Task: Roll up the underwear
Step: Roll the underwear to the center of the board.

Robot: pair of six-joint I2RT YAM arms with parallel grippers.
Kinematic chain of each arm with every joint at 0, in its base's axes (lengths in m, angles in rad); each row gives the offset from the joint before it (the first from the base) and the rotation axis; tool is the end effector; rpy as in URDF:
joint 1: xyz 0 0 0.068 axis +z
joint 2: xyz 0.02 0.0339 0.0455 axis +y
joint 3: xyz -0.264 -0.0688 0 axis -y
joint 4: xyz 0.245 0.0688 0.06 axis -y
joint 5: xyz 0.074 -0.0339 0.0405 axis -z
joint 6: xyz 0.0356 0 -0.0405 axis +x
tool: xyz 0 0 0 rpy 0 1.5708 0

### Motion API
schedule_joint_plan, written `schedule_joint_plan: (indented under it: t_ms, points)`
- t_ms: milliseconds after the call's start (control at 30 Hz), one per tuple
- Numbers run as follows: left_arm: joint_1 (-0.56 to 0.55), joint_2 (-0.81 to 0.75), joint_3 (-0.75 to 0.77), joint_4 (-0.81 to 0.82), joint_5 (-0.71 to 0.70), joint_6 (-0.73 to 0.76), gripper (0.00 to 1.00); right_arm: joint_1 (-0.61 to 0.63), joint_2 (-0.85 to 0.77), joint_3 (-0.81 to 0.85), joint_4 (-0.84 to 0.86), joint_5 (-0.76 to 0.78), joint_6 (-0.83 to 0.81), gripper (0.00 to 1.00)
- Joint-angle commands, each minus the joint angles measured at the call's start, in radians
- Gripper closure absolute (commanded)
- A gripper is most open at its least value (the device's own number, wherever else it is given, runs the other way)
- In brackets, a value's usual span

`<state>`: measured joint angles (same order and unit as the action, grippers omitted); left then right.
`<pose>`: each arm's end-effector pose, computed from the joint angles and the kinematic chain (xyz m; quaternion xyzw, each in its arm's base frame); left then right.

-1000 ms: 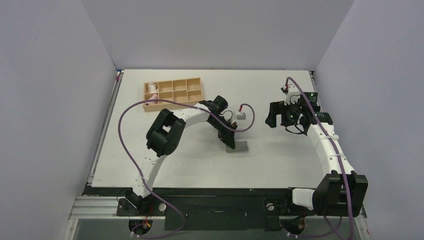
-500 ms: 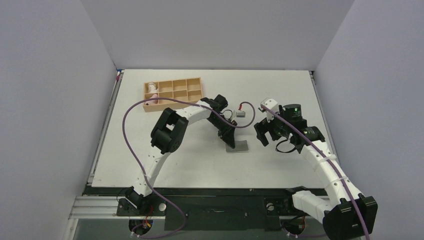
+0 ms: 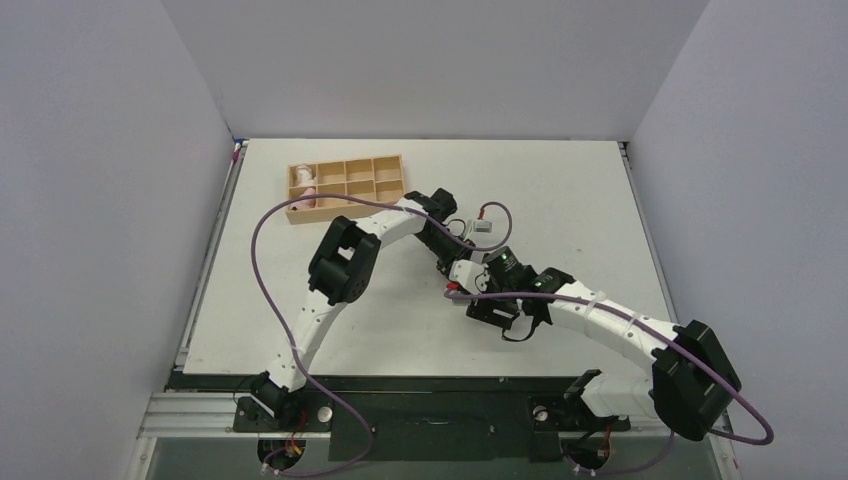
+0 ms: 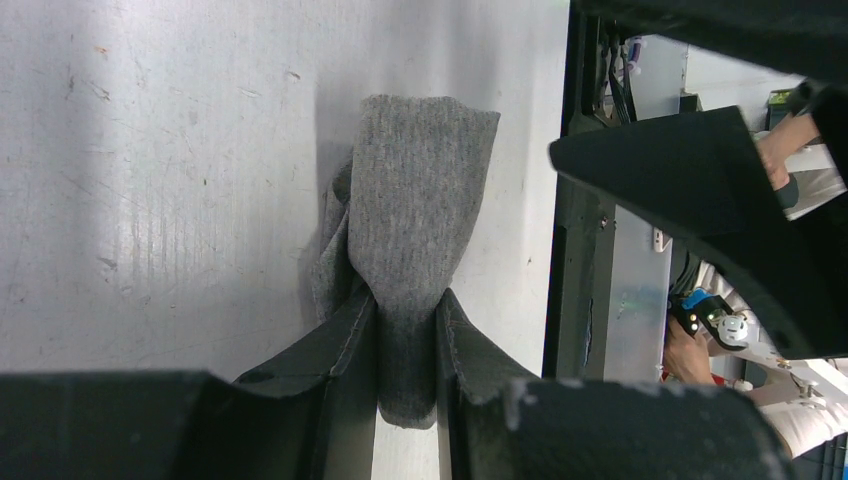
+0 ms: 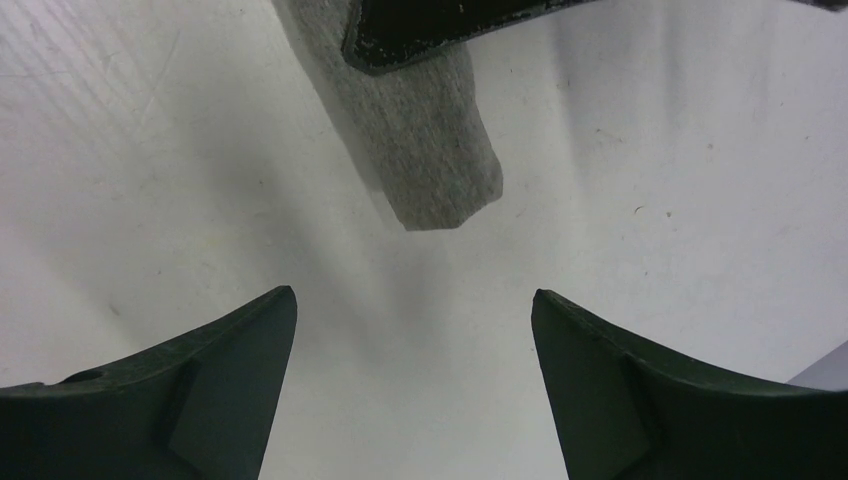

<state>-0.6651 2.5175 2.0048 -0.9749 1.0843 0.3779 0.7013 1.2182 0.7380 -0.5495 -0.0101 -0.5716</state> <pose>0.3620 -0.3239 0.1095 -0.4450 -0.7314 0.5153 0.0385 0.1757 0.1489 0.2074 -0.5738 0.7741 0.0222 0.2664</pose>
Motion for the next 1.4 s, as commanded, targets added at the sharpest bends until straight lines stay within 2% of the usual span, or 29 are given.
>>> schedule_joint_plan:
  t_ms: [0,300,867,1233,1367]
  points:
    - [0.006,0.116,-0.016,-0.007,-0.274,0.085,1.00,0.035,0.067,0.002,0.116,0.113,-0.061,0.17]
    - [0.006,0.165,0.053,-0.072,-0.275,0.100,1.00,0.077,0.168,0.015,0.208,0.169,-0.111,0.18]
    - [0.007,0.234,0.141,-0.177,-0.258,0.135,1.00,0.067,0.314,0.057,0.250,0.129,-0.138,0.34]
    - [0.006,0.263,0.181,-0.230,-0.243,0.157,1.00,0.006,0.368,0.092,0.209,0.030,-0.143,0.50]
    - [0.006,0.274,0.198,-0.251,-0.238,0.165,1.00,-0.015,0.396,0.116,0.179,-0.022,-0.142,0.61]
